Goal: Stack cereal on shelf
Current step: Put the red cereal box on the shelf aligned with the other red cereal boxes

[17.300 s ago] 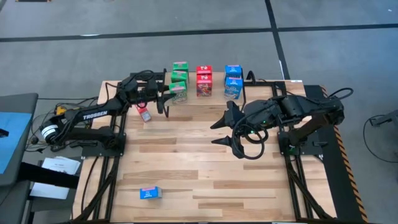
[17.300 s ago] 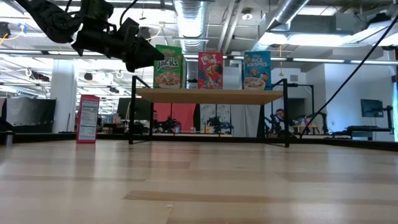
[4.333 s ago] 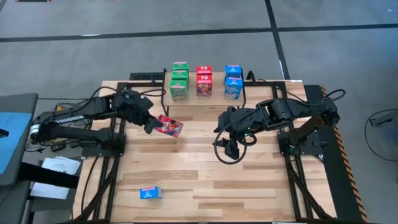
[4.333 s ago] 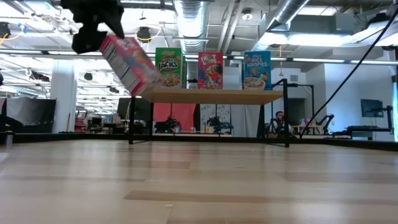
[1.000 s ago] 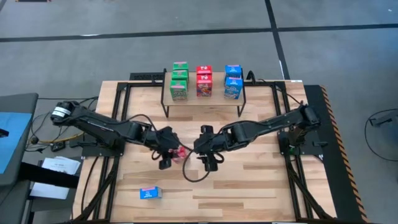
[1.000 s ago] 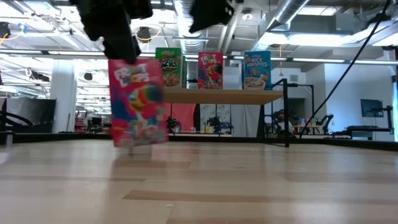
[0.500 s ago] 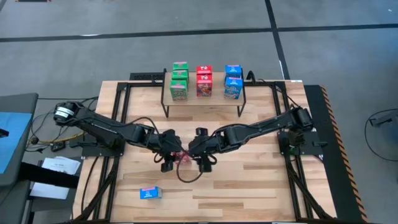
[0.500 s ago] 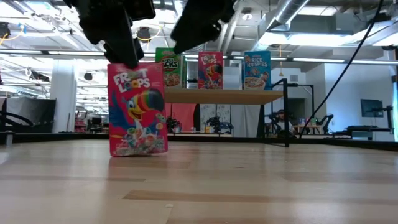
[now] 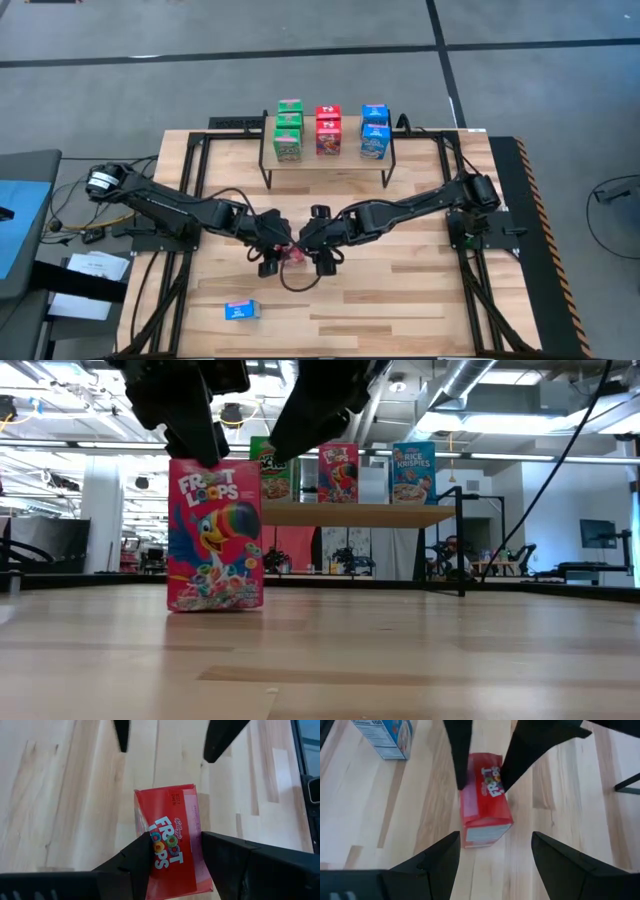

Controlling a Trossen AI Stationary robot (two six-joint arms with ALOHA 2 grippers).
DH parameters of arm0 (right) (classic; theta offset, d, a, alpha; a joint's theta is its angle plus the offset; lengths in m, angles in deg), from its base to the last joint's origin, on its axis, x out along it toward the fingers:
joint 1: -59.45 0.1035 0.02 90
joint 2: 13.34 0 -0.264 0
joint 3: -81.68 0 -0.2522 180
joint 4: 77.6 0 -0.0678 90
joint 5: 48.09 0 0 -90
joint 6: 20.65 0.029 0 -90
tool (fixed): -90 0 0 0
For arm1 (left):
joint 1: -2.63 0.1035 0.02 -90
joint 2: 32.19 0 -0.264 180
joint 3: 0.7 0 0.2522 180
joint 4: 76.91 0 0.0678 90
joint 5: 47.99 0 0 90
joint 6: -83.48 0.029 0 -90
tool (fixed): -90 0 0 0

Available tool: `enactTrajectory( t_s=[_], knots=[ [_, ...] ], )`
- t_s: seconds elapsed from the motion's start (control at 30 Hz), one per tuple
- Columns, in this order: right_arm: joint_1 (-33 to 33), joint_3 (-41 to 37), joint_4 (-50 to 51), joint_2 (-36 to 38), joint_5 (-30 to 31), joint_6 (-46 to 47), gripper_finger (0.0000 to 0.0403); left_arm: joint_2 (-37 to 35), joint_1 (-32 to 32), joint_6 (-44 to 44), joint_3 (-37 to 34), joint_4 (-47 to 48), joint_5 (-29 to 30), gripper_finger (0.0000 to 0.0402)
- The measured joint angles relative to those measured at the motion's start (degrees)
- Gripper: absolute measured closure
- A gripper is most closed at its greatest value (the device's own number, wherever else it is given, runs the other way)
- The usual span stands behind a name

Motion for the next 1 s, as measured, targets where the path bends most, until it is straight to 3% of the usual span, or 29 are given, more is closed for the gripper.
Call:
enactTrajectory(
  t_s=[0.33,0.73,1.0],
  knots=[
    [-0.69,0.00,-1.82,0.00,-0.04,-0.13,0.0132,-0.01,-0.02,3.10,-0.04,-0.10,-0.40,0.0245],
    [-0.66,0.00,-2.35,0.00,-0.13,0.00,0.0132,0.05,1.95,-0.58,-0.11,-0.83,-3.51,0.0141],
    [-0.39,0.00,-5.95,0.00,-1.68,0.07,0.0132,-0.09,1.95,-2.59,-0.11,-0.94,-6.12,0.0126]
  ],
)
